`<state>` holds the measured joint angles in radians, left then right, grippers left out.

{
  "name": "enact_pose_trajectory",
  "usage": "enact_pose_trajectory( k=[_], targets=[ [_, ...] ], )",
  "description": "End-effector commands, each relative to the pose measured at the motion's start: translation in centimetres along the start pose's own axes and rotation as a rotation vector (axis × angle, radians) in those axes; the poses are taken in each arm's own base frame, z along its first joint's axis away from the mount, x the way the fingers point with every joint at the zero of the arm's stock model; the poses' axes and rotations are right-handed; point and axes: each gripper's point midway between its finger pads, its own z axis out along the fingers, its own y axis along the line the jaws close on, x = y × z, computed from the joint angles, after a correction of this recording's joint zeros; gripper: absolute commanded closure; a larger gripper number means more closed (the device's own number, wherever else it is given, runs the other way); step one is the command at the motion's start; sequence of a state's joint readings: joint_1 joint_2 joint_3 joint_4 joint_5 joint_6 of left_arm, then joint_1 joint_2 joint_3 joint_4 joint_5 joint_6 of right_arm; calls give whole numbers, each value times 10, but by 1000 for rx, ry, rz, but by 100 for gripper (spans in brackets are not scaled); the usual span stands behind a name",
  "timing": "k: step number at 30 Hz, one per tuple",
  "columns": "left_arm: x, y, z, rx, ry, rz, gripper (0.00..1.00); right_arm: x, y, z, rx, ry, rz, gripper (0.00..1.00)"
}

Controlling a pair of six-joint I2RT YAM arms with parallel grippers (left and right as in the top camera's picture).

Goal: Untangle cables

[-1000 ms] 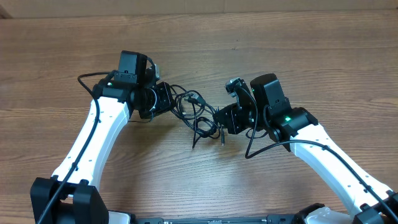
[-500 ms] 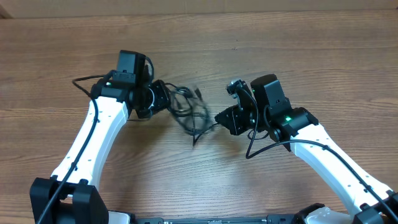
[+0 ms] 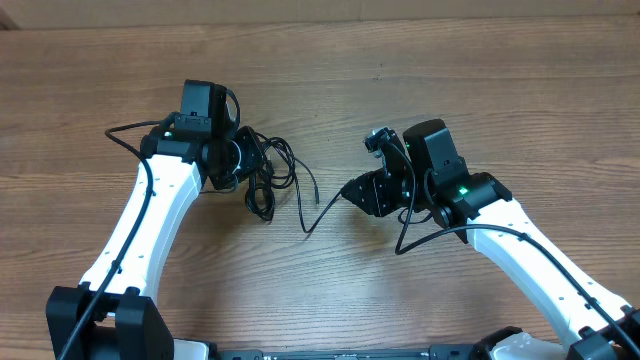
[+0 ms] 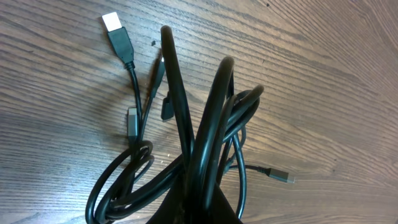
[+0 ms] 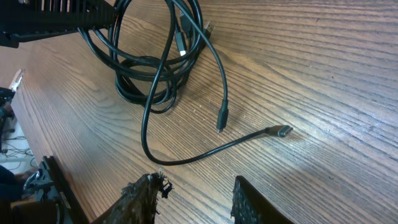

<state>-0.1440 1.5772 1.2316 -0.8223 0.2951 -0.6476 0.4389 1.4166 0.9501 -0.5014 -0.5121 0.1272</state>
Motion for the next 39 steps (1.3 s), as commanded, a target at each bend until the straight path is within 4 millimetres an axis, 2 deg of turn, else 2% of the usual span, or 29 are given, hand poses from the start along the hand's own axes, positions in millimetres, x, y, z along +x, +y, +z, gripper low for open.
enact_pose_trajectory(
  k=[1, 6, 14, 20, 32, 39],
  targets=[
    [-3, -13, -10, 47, -13, 65, 96, -7, 1, -3, 3, -18, -14, 62],
    [7, -43, -14, 221, 24, 359, 96, -7, 1, -3, 3, -18, -13, 61],
    [27, -62, -22, 378, 58, 668, 96, -7, 1, -3, 3, -18, -13, 38],
    [41, -75, -31, 505, 76, 799, 96, -7, 1, -3, 4, -18, -13, 32],
    [56, -87, -42, 636, 90, 904, 94, -7, 1, -3, 3, -18, -14, 31],
    [68, -77, -41, 627, 123, 984, 94, -8, 1, -3, 4, -19, -19, 30]
  ],
)
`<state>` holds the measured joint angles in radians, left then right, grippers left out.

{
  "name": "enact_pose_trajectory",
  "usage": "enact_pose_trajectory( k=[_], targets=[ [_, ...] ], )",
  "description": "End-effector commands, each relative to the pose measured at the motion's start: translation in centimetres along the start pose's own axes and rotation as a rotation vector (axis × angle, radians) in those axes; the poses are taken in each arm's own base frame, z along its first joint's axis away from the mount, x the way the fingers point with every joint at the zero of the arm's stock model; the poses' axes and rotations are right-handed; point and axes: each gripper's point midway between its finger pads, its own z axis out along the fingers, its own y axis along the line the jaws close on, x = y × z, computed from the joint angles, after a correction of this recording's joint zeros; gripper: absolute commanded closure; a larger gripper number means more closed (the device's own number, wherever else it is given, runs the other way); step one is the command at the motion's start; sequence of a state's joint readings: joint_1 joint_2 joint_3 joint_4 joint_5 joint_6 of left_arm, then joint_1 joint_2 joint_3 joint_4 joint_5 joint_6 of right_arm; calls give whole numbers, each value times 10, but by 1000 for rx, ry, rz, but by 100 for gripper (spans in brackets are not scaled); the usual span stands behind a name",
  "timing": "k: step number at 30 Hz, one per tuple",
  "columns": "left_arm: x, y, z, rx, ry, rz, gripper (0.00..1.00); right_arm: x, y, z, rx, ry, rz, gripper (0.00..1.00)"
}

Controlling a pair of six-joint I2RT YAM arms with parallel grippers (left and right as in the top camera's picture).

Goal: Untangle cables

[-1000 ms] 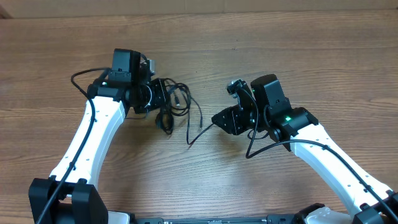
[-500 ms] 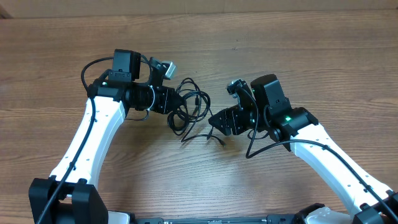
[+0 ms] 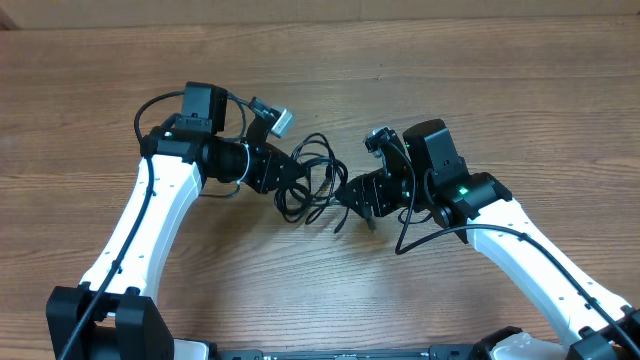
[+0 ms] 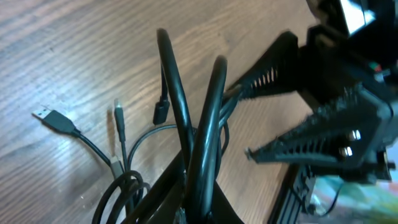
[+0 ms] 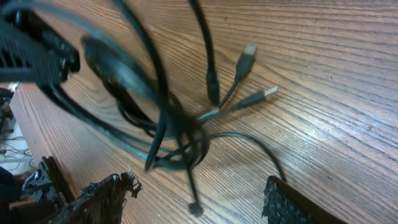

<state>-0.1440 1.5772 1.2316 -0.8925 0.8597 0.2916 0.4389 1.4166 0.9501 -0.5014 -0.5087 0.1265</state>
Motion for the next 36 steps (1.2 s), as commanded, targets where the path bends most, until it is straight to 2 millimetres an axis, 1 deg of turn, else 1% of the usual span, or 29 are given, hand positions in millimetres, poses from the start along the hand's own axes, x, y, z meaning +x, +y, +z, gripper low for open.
enact_pose_trajectory(
  k=[1, 7, 11, 14, 19, 21, 29, 34, 36],
  targets=[
    [-6, -15, -6, 43, -18, 135, 94, -7, 2, -3, 0, -18, -31, 30],
    [4, -18, -7, 57, 12, 173, 94, -9, 2, -3, -1, -25, -44, 30],
    [3, -20, -7, 66, 9, 172, 94, -11, 5, -3, -15, -32, -76, 34],
    [1, -25, -7, 96, -5, 174, 94, -12, 7, -3, -25, -37, -81, 35],
    [-1, -28, -7, 112, -19, 182, 93, -12, 23, -4, -117, -38, -184, 41],
    [-2, -28, -7, 112, -20, 182, 93, -13, 25, -4, -127, -43, -203, 44],
    [-2, -28, -7, 111, -21, 183, 94, -16, 26, -4, -128, -57, -233, 63],
    [-2, -28, -7, 112, -22, 184, 96, -16, 26, -5, -131, -57, -233, 84],
    [-3, -28, -7, 111, -24, 187, 96, -16, 28, -5, -140, -56, -233, 88]
  ],
)
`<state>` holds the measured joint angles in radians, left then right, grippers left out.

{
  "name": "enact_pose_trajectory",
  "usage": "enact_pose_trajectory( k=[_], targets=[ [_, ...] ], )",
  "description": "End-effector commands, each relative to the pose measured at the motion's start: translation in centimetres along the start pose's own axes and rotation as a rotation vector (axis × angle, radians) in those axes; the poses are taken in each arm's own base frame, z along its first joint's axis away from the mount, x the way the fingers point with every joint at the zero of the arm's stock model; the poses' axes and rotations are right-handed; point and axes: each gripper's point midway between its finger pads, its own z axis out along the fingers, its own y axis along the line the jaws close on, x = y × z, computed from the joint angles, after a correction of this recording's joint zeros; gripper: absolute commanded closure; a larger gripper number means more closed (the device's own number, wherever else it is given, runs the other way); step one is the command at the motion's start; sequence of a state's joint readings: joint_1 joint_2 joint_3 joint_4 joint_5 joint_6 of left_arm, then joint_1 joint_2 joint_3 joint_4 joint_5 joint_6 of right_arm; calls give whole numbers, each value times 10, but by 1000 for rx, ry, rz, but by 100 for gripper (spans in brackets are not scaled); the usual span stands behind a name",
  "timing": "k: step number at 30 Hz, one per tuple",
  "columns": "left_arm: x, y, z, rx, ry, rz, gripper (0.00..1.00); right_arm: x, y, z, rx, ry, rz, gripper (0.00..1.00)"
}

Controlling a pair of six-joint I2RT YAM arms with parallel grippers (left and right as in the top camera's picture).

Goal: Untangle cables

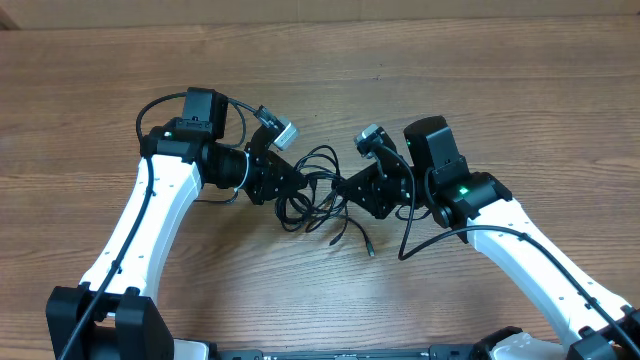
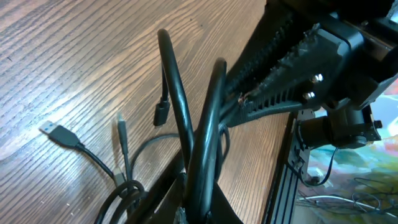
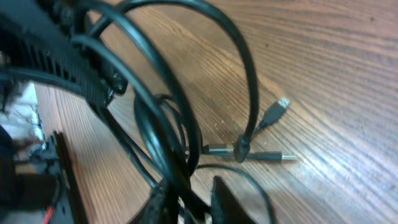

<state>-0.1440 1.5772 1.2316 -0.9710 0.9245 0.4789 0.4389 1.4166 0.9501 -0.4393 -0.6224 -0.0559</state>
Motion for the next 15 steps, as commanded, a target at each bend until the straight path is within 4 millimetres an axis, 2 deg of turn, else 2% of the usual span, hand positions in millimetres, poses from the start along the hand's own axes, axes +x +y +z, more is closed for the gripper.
enact_pose_trajectory(
  k=[1, 3, 11, 15],
  targets=[
    [-15, -11, -6, 28, -46, 64, 96, -8, 6, -2, -27, -17, -18, 91],
    [-15, -11, -6, 26, -48, 63, 96, -8, 6, -2, -30, -17, -17, 94],
    [-25, -4, -7, -2, -78, 2, 96, -7, 6, -2, -30, -15, -15, 95],
    [-31, 17, -8, -108, -89, -119, 96, -5, 6, -2, -30, -7, -9, 95]
  ],
)
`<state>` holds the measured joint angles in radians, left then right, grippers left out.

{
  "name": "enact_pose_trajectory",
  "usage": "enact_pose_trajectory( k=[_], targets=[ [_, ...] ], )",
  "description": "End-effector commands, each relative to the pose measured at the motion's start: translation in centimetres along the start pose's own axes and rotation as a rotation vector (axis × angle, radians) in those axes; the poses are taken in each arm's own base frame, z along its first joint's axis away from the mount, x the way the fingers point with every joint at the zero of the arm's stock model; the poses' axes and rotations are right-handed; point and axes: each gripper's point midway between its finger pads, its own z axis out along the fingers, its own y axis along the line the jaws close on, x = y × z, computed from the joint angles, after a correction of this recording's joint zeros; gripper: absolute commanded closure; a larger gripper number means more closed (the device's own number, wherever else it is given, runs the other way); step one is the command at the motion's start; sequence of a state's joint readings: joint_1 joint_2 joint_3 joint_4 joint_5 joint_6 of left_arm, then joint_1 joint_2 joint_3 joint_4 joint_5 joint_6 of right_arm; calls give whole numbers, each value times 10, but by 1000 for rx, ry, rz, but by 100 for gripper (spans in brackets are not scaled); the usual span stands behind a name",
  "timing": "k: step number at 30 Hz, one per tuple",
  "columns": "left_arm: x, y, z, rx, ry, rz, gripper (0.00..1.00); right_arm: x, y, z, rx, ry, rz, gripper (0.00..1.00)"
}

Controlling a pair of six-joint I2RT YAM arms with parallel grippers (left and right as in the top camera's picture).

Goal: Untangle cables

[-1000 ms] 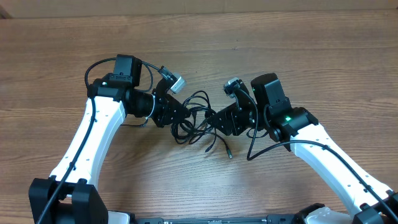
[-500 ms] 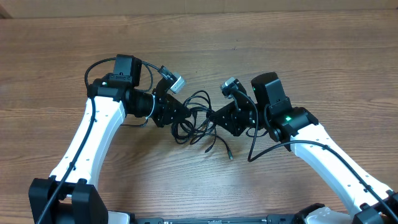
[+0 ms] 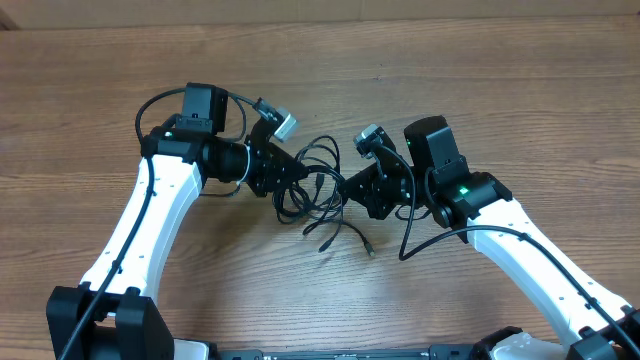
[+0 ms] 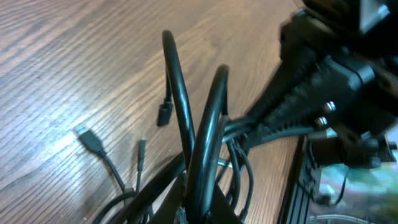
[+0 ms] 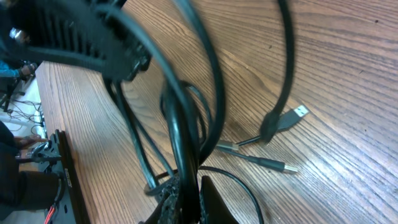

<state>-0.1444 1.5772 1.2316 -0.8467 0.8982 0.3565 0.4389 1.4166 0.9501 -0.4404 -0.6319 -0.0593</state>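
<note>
A tangle of black cables point(image 3: 312, 180) hangs between my two grippers over the middle of the wooden table. My left gripper point(image 3: 285, 172) is shut on thick loops of the black cables point(image 4: 202, 137), which rise straight up from its jaws. From the right, my right gripper point(image 3: 348, 187) is shut on another thick strand of the black cables point(image 5: 180, 130). Loose plug ends point(image 5: 292, 118) trail on the wood below, and two more lie near the front point(image 3: 345, 238).
The wooden table point(image 3: 480, 90) stretches all around the arms. Each arm's own black cable loops near its wrist, one by the left arm point(image 3: 150, 105) and one by the right arm point(image 3: 405, 235). A frame and clutter show beyond the table edge point(image 5: 37, 162).
My right gripper, which stood narrowly open around a thick strand, is now shut on it. The bundle has shifted slightly and the plug ends lie a bit differently.
At first my left gripper held the bundle at the left, with my right gripper open and apart from it. Then the left had carried the bundle to the middle, next to the open right gripper. Later the right's fingers straddled a strand, and now grip it.
</note>
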Motion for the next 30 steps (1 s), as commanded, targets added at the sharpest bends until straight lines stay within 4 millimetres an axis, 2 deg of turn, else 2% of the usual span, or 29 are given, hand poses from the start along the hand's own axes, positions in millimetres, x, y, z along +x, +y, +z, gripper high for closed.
enact_pose_trajectory(
  k=[1, 6, 10, 15, 23, 27, 30],
  targets=[
    [-13, 11, -7, -98, -30, -139, 96, -5, 5, -2, -20, -6, -5, 95],
    [-2, 70, -24, -460, -63, -520, 95, -4, 5, -2, -20, -4, -4, 95],
    [12, 92, -38, -629, -109, -750, 96, -4, 5, -2, -20, -3, -3, 96],
    [20, 100, -46, -704, -156, -910, 96, -4, 5, -2, -20, -3, -3, 96],
    [27, 99, -46, -711, -189, -1079, 95, -4, 5, -2, -20, -2, -2, 96],
    [30, 97, -46, -711, -170, -1073, 92, -4, 5, -2, -20, -2, -2, 96],
    [29, 96, -44, -697, -126, -959, 93, -4, 5, -2, -20, -3, -3, 96]
  ],
)
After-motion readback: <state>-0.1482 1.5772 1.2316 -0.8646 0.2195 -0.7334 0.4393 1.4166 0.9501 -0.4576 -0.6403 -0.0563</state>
